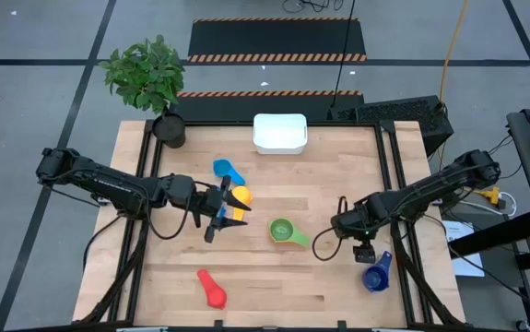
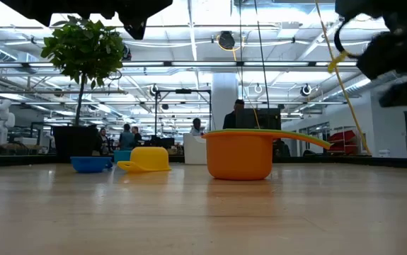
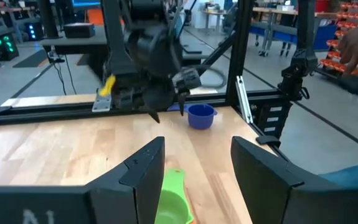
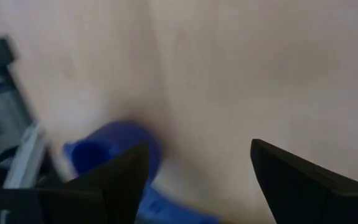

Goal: Nest measuring cups in basket
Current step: Stack the dark blue measuring cup on top of the green measuring cup

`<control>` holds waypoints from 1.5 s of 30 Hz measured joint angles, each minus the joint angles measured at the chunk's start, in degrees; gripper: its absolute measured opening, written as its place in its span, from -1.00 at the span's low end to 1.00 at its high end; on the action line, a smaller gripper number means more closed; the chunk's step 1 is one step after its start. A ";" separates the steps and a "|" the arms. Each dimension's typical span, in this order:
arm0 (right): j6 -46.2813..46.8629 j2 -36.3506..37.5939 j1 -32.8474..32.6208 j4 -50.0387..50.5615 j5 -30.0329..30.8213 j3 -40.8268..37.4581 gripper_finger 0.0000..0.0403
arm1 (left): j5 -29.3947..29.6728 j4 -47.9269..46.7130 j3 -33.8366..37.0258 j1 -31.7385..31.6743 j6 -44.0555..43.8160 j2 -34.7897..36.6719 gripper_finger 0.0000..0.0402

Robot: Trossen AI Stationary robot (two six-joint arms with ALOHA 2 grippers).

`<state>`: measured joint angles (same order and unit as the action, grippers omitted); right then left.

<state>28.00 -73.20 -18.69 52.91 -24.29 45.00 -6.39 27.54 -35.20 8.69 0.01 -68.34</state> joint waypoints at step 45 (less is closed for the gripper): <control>-7.36 -0.01 -2.81 -12.90 -26.77 -14.32 -0.97 | 0.00 0.05 0.00 -0.04 2.89 0.00 -0.07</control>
<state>20.64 -73.21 -21.50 40.01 -51.06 30.68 -6.39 27.59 -35.20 8.64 2.90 -68.34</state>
